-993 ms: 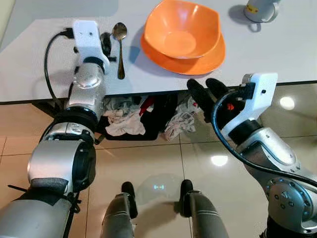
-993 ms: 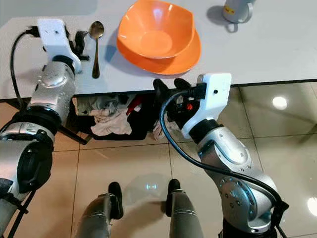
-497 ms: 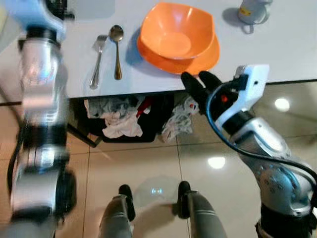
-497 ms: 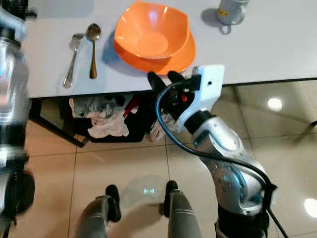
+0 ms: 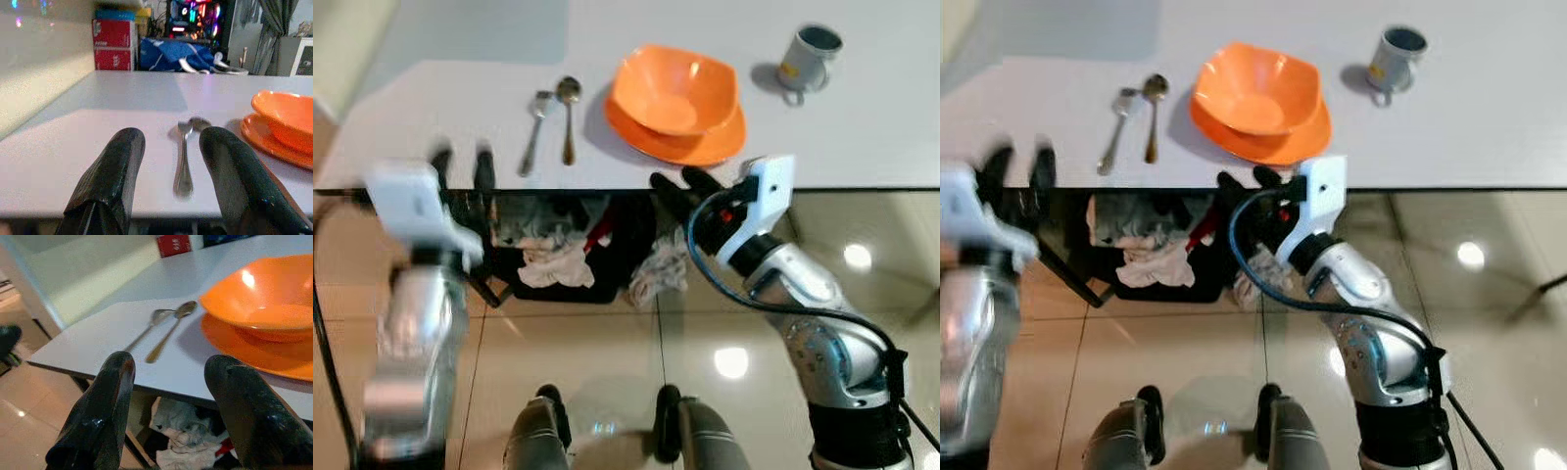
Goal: Setting the table
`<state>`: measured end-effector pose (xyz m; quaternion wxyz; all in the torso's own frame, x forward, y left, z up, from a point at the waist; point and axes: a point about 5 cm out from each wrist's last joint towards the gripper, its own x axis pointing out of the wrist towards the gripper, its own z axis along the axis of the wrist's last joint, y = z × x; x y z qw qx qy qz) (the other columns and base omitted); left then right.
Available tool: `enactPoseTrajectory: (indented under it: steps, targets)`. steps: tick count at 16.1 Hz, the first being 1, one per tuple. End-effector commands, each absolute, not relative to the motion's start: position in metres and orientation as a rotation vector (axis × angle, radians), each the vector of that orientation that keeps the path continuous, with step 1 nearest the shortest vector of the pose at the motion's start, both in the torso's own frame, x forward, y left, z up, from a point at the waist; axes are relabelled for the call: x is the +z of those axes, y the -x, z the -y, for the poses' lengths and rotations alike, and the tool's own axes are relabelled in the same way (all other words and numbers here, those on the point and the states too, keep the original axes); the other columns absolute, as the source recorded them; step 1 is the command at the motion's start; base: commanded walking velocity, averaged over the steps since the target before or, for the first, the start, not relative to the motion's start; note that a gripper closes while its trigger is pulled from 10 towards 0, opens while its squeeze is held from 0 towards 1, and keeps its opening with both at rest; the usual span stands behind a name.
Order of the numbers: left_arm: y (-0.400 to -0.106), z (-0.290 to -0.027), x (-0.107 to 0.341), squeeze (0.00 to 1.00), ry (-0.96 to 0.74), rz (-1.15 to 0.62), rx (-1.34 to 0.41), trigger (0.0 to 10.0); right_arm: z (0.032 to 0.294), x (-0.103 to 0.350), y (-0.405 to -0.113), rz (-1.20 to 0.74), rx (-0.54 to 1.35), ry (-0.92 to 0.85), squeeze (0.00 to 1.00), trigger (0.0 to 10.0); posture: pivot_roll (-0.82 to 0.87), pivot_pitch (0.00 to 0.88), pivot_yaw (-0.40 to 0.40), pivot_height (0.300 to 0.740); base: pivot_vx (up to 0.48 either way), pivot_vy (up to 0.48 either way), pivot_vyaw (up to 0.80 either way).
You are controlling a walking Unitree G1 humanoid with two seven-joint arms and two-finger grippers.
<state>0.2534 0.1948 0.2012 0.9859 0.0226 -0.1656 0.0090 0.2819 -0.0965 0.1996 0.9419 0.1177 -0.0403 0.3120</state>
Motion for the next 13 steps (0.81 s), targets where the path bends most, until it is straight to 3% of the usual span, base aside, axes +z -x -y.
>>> enactPoseTrajectory:
  steps: [1, 3, 6, 11, 13]
  targets:
    - [-0.247, -0.19, 0.198, 0.0, -0.028, 0.319, 0.002, 10.0, 0.098, 0.192, -0.281, 0.069, 0.636, -0.224, 0.0, 10.0, -0.12, 0.146, -0.039, 0.74, 0.0, -0.469, 0.0]
    - [-0.238, -0.188, 0.177, 0.0, -0.007, 0.244, 0.022, 10.0, 0.1, 0.182, -0.281, 0.05, 0.645, -0.2, 0.0, 10.0, -0.12, 0.141, -0.039, 0.74, 0.0, -0.469, 0.0]
    - [-0.221, -0.177, 0.131, 0.0, 0.084, 0.08, 0.013, 10.0, 0.11, 0.132, -0.279, -0.068, 0.61, -0.127, 0.0, 10.0, -0.11, 0.13, -0.038, 0.74, 0.0, -0.466, 0.0]
    - [-0.216, -0.169, 0.088, 0.0, 0.112, -0.051, -0.03, 10.0, 0.128, 0.089, -0.275, -0.179, 0.523, -0.079, 0.0, 10.0, -0.12, 0.114, -0.029, 0.74, 0.0, -0.462, 0.0]
    - [-0.216, -0.166, 0.053, 0.0, 0.074, -0.161, -0.069, 10.0, 0.152, 0.038, -0.271, -0.337, 0.365, -0.029, 0.0, 10.0, -0.12, 0.094, -0.023, 0.74, 0.0, -0.461, 0.0]
